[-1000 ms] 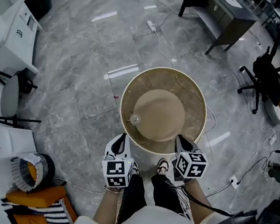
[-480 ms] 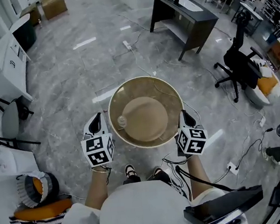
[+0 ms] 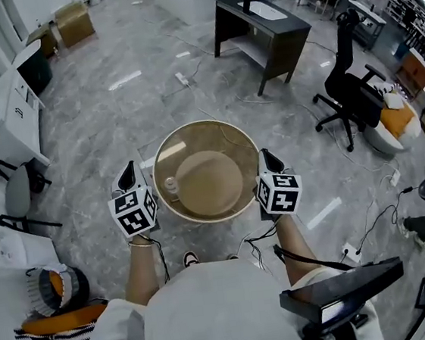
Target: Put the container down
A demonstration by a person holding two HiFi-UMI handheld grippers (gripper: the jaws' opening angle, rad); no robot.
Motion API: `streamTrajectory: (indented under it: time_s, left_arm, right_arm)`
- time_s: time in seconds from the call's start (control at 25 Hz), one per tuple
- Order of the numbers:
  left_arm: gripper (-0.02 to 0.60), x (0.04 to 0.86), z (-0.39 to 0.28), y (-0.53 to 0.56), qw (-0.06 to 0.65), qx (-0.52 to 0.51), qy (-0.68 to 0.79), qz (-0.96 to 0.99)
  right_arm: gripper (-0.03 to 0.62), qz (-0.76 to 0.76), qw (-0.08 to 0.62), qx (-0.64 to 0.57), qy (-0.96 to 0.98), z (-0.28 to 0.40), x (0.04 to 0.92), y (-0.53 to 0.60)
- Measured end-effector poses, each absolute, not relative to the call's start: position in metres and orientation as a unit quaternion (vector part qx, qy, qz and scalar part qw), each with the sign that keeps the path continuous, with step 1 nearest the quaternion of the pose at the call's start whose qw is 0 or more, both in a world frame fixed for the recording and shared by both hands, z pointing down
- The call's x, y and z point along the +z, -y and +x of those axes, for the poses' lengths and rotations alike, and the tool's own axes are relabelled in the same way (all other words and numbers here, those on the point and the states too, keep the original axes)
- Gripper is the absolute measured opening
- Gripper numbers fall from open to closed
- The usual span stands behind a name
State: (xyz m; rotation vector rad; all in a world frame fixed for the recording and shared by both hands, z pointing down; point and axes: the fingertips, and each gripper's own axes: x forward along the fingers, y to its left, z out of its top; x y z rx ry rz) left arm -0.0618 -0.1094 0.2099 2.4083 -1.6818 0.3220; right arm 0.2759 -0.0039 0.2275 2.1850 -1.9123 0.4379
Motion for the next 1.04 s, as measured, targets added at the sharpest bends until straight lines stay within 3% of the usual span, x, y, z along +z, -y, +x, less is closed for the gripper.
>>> streamTrajectory:
  time_s: [1.04]
  left_arm:
    - [0.008, 0.229, -0.058, 0.104, 0.103, 0.131, 0.571, 0.804]
  right_arm:
    - [0.021, 0.724, 0.115, 0.152, 0.663, 0.271, 0.230, 0.020]
